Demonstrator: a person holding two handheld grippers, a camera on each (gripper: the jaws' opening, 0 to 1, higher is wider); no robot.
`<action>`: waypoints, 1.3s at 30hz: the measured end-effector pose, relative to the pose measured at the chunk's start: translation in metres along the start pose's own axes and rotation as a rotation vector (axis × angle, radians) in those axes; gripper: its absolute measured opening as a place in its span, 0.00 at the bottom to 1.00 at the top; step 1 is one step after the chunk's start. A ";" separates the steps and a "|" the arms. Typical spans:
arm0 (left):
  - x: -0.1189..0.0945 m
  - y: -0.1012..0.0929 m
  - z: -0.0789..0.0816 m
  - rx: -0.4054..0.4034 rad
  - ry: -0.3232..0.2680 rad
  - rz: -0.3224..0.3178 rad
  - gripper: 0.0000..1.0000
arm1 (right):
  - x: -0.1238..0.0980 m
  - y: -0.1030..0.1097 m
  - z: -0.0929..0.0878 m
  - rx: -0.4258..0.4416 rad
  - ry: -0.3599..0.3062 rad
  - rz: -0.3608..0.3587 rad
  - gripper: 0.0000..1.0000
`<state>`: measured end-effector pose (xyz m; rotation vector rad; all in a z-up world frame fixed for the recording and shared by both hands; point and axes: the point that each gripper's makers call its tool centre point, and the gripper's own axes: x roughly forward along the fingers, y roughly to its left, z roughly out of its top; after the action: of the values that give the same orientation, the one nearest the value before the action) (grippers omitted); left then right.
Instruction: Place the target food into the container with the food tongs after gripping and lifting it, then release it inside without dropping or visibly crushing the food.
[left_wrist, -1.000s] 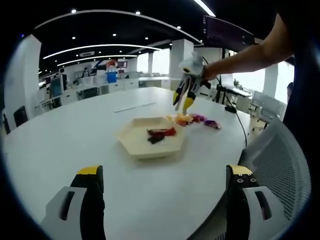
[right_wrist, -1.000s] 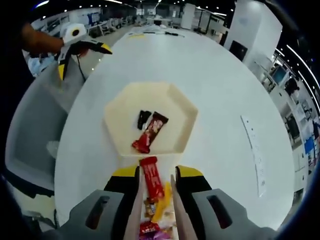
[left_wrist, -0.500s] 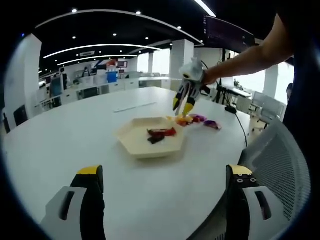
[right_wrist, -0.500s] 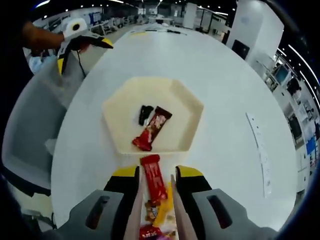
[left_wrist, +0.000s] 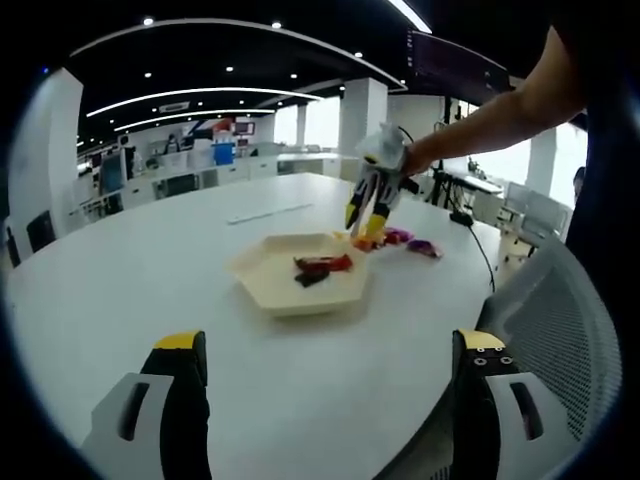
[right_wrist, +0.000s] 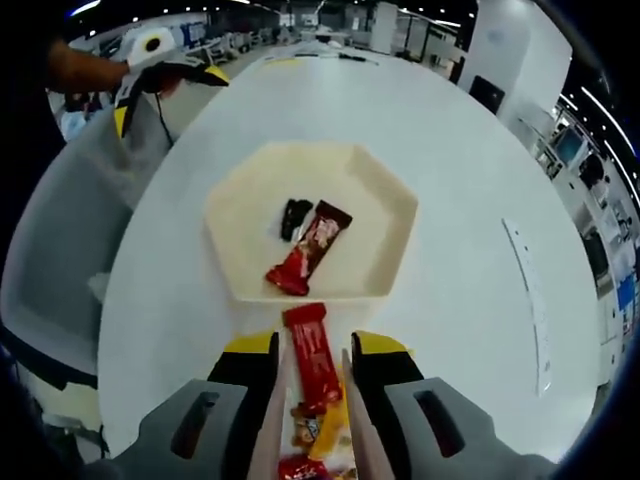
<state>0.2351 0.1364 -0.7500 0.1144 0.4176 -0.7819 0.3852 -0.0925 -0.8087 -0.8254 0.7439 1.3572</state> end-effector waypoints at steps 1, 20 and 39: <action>0.000 0.000 0.000 0.001 0.000 0.000 0.99 | 0.001 0.000 0.000 -0.002 0.000 0.000 0.28; 0.001 0.000 -0.002 -0.005 0.010 -0.003 0.99 | 0.016 -0.002 -0.011 0.006 0.025 0.010 0.28; 0.001 0.000 -0.002 -0.012 0.010 -0.006 0.99 | 0.021 0.001 -0.015 0.111 0.101 -0.048 0.22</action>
<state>0.2350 0.1366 -0.7523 0.1061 0.4318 -0.7845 0.3865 -0.0938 -0.8346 -0.8226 0.8655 1.2272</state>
